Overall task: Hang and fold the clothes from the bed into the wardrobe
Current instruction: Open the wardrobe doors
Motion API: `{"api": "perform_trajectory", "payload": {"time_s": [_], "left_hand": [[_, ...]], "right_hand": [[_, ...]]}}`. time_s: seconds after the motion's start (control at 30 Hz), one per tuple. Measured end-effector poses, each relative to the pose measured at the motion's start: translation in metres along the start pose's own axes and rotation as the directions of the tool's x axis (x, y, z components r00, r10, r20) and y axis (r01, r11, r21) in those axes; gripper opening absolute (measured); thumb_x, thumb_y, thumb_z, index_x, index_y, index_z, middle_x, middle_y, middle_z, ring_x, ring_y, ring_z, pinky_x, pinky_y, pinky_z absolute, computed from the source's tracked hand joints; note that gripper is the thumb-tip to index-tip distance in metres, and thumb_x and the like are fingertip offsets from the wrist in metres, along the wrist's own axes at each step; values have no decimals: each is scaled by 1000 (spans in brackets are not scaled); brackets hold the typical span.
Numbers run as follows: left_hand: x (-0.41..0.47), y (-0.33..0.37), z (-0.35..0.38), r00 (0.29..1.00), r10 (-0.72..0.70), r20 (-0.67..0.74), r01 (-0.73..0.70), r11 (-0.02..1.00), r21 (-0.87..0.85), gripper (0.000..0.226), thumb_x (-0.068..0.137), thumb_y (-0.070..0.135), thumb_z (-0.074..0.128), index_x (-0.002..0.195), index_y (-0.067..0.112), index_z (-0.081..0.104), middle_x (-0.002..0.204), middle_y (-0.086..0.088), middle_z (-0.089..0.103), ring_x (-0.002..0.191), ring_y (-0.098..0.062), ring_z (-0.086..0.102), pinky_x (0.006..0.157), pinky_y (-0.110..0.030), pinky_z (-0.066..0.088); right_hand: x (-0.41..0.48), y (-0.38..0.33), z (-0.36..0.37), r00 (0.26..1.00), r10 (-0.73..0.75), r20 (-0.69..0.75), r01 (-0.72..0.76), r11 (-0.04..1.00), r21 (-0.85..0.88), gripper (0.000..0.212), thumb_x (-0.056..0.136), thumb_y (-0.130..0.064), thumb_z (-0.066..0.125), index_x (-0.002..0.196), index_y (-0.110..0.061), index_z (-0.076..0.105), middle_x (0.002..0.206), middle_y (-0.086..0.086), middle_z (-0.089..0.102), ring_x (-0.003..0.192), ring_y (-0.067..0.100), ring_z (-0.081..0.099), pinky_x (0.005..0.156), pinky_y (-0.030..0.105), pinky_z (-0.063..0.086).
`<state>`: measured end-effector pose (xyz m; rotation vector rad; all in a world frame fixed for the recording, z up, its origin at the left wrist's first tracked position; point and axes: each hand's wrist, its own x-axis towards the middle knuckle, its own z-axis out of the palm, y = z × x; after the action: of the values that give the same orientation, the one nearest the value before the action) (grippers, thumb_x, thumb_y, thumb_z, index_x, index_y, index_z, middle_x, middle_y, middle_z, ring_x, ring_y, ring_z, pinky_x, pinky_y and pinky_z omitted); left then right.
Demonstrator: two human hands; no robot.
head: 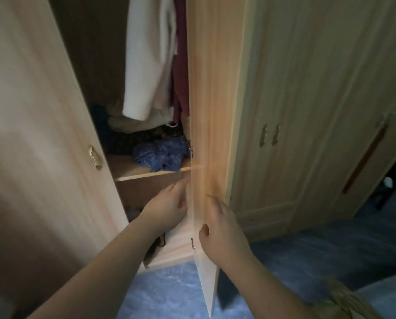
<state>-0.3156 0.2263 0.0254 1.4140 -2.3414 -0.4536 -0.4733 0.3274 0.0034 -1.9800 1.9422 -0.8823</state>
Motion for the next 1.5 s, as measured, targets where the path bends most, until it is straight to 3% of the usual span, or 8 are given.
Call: {"api": "perform_trajectory", "payload": {"time_s": [0.23, 0.6, 0.77, 0.97, 1.07, 1.27, 1.37, 1.5], "left_hand": [[-35, -88, -35, 984, -166, -59, 172, 976, 131, 60, 93, 27, 54, 150, 29, 35, 150, 3, 45, 135, -21, 44, 109, -33, 38], [-4, -239, -99, 910, -375, -180, 394, 915, 85, 52, 100, 37, 46, 149, 32, 32, 152, 6, 43, 135, -21, 45, 107, -38, 43], [75, -321, -119, 824, -488, -287, 454, 872, -181, 42, 98, 32, 49, 138, 24, 42, 137, 0, 56, 116, -24, 59, 93, -36, 49], [154, -373, -96, 827, -491, -273, 336, 822, -459, 30, 95, 24, 56, 121, 10, 52, 113, -8, 64, 102, -27, 64, 86, -35, 50], [157, -374, -76, 822, -488, -293, 274, 790, -548, 40, 94, 17, 58, 133, 13, 49, 122, -5, 62, 109, -23, 63, 92, -39, 52], [122, -363, -73, 836, -479, -267, 290, 800, -526, 44, 94, 21, 57, 135, 16, 44, 120, -3, 64, 105, -24, 64, 88, -37, 52], [81, -344, -80, 838, -491, -239, 334, 807, -487, 43, 93, 27, 58, 131, 15, 43, 117, -3, 64, 100, -23, 65, 84, -36, 52], [10, -319, -81, 809, -522, -269, 379, 814, -440, 37, 91, 32, 62, 121, 20, 45, 109, 5, 62, 91, -12, 63, 74, -19, 46]], "right_hand": [[60, -38, 53, 974, -143, 173, 180, 959, -220, 68, 99, -41, 43, 157, -24, 13, 165, 4, 15, 152, 25, 11, 123, 40, 16], [186, -118, 158, 934, -217, 285, 303, 903, -304, 68, 100, -52, 35, 157, -27, 11, 166, 1, 12, 152, 26, 8, 122, 45, 20], [261, -142, 208, 951, -116, 286, 207, 927, -312, 68, 100, -51, 36, 158, -26, 11, 167, 1, 8, 153, 25, 5, 123, 40, 15], [332, -164, 234, 982, -37, 184, 73, 978, -196, 69, 99, -41, 48, 157, -25, 16, 165, 1, 15, 151, 21, 14, 119, 35, 23], [352, -178, 224, 991, -35, 133, 45, 996, -72, 69, 99, -35, 51, 157, -25, 15, 164, 1, 17, 150, 18, 15, 119, 34, 22], [353, -237, 193, 984, -157, 82, 150, 985, 83, 77, 99, -35, 52, 157, -35, 1, 164, -7, 16, 149, 13, 19, 115, 33, 27], [326, -265, 185, 978, -167, 122, 149, 978, 147, 81, 98, -36, 52, 156, -37, -5, 162, -5, 24, 142, 18, 36, 110, 35, 35], [264, -286, 181, 962, -229, 147, 188, 950, 251, 79, 99, -37, 51, 156, -40, -3, 157, -5, 34, 137, 19, 44, 108, 38, 41]]}}
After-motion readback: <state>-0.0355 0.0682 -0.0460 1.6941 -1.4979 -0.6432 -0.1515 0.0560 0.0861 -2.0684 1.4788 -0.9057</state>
